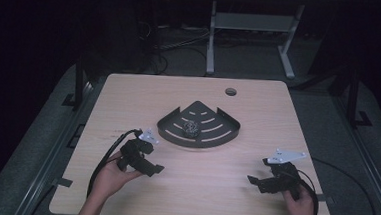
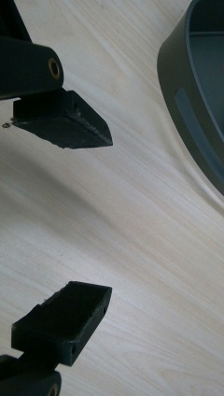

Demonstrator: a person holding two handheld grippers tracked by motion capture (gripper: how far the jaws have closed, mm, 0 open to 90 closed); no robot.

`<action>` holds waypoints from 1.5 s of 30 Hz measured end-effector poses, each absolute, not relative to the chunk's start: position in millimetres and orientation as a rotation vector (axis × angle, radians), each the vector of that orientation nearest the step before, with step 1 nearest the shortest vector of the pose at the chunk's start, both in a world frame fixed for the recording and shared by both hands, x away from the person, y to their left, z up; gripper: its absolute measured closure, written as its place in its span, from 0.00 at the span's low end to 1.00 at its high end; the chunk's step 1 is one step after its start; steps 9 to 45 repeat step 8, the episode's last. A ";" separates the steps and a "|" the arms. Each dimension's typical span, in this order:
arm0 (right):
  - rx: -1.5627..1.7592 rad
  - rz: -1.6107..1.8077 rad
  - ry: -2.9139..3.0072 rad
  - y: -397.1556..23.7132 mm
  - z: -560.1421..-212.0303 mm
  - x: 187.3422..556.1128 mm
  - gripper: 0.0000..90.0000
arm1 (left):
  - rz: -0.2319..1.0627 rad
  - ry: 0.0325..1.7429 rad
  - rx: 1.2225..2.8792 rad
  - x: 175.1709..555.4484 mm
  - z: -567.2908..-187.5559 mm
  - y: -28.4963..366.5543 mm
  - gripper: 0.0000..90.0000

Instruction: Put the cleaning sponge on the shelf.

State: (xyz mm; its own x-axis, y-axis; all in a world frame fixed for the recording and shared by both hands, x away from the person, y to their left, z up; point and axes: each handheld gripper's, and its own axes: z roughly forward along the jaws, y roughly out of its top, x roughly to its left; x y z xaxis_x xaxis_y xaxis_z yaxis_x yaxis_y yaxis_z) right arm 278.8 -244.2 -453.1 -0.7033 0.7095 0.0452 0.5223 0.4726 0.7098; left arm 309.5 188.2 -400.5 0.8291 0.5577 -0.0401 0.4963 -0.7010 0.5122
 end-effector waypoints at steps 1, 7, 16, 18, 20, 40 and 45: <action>1.054 1.053 2.470 -244.1 -452.8 278.6 0.15 | 0.159 0.775 2.490 308.1 -400.1 189.0 0.25; 1.057 1.051 2.470 -243.8 -452.8 278.8 0.15 | 0.168 0.772 2.487 300.7 -399.6 193.0 0.25; 1.057 1.051 2.470 -243.7 -452.9 278.9 0.15 | 0.164 0.775 2.484 299.2 -400.1 193.6 0.25; 1.057 1.051 2.470 -243.7 -452.9 278.9 0.15 | 0.164 0.775 2.484 299.2 -400.1 193.6 0.25; 1.057 1.051 2.470 -243.7 -452.9 278.9 0.15 | 0.164 0.775 2.484 299.2 -400.1 193.6 0.25; 1.057 1.051 2.470 -243.7 -452.9 278.9 0.15 | 0.164 0.775 2.484 299.2 -400.1 193.6 0.25; 1.057 1.051 2.470 -243.7 -452.9 278.9 0.15 | 0.164 0.775 2.484 299.2 -400.1 193.6 0.25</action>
